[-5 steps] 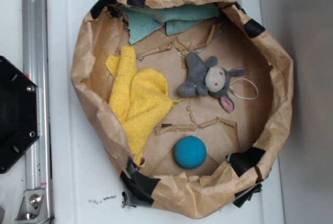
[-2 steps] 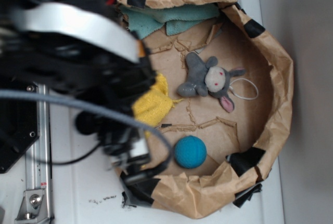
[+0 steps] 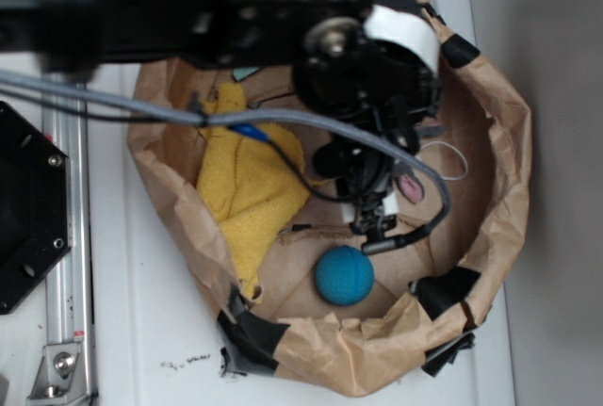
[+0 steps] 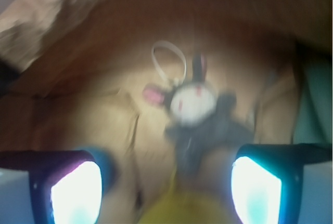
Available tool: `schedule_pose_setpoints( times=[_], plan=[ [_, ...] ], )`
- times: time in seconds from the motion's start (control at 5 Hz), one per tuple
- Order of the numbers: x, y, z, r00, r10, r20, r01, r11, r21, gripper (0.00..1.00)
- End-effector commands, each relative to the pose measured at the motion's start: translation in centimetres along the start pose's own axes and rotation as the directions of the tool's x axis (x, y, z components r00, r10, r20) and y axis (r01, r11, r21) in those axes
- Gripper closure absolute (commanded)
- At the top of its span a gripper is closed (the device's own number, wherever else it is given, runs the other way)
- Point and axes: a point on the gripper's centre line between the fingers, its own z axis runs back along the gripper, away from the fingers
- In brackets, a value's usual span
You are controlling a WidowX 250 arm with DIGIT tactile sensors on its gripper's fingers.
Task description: Grab the gray animal.
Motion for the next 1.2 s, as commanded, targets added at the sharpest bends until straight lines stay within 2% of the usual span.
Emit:
schedule_pose_setpoints(
  times=[0.0, 0.2, 0.4, 0.6, 0.8, 1.0],
  plan=[
    [1.7, -1.3, -4.4, 0.946, -0.315, -0.078, 0.311, 0.948, -0.064, 0.0],
    [0.0, -1.6, -7.1, 0.917, -0.358, -0.174, 0.361, 0.932, -0.014, 1.0],
    [0.3, -1.3, -6.9, 0.927, -0.336, -0.169, 0.344, 0.939, 0.021, 1.0],
    [1.2, -1.5, -4.0, 0.951, -0.284, -0.124, 0.297, 0.949, 0.101, 1.0],
    [1.2, -2.9, 1.0, 0.966, -0.245, -0.086, 0.253, 0.963, 0.097, 1.0],
    [1.3, -3.7, 6.0, 0.98, -0.087, -0.18, 0.111, 0.985, 0.129, 1.0]
  ],
)
